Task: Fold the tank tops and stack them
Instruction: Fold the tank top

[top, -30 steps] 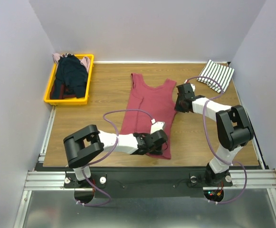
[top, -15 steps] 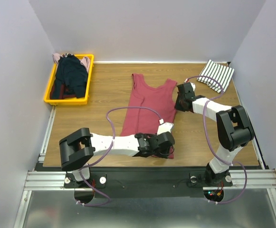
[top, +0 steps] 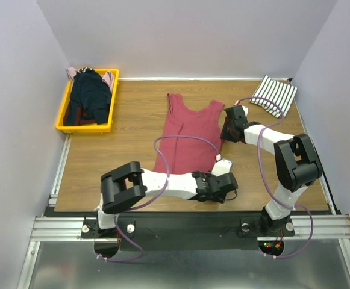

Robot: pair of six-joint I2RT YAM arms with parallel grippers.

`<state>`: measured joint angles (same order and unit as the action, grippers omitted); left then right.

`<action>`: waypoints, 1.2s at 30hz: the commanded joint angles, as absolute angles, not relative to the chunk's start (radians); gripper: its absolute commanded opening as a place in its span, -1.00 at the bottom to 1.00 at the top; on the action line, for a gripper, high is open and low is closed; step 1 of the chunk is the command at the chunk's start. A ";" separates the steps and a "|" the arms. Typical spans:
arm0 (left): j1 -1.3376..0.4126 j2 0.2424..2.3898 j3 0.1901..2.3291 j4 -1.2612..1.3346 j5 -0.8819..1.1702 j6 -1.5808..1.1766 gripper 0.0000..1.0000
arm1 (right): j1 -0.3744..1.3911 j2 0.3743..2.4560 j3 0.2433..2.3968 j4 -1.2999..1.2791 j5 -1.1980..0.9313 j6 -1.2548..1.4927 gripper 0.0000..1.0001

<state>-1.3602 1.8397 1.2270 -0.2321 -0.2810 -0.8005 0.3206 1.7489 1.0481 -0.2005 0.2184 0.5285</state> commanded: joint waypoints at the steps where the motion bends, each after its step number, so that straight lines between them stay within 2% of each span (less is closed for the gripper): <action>1: -1.394 1.901 1.319 -0.314 -0.370 -0.790 0.03 | 0.307 1.709 1.049 -0.160 0.210 0.545 -0.30; 9: -1.419 1.951 1.358 -0.334 -0.400 -0.801 0.03 | 0.293 1.709 1.043 -0.158 0.187 0.551 -0.30; 13: -1.425 1.971 1.364 -0.350 -0.417 -0.813 -0.06 | 0.291 1.718 1.040 -0.158 0.181 0.554 -0.30; 15: -1.427 1.964 1.344 -0.348 -0.423 -0.833 -0.37 | 0.291 1.724 1.039 -0.153 0.173 0.558 -0.30; 16: -1.427 1.957 1.344 -0.347 -0.425 -0.833 -0.37 | 0.291 1.724 1.042 -0.153 0.173 0.558 -0.30; 17: -1.427 1.951 1.330 -0.345 -0.431 -0.841 -0.58 | 0.291 1.729 1.042 -0.152 0.167 0.560 -0.30; 20: -1.425 1.919 1.306 -0.344 -0.440 -0.862 -1.00 | 0.291 1.736 1.052 -0.150 0.149 0.560 -0.30; 30: -1.427 1.810 1.192 -0.253 -0.382 -0.897 -1.00 | 0.291 1.733 1.028 -0.150 0.182 0.575 -0.30; 36: -1.425 1.786 1.169 -0.235 -0.350 -0.896 -1.00 | 0.291 1.755 1.026 -0.147 0.192 0.571 -0.20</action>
<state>-1.4193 1.8477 1.1854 -0.2623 -0.3614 -0.8825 0.2993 1.7496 1.0283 -0.1925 0.1658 0.5667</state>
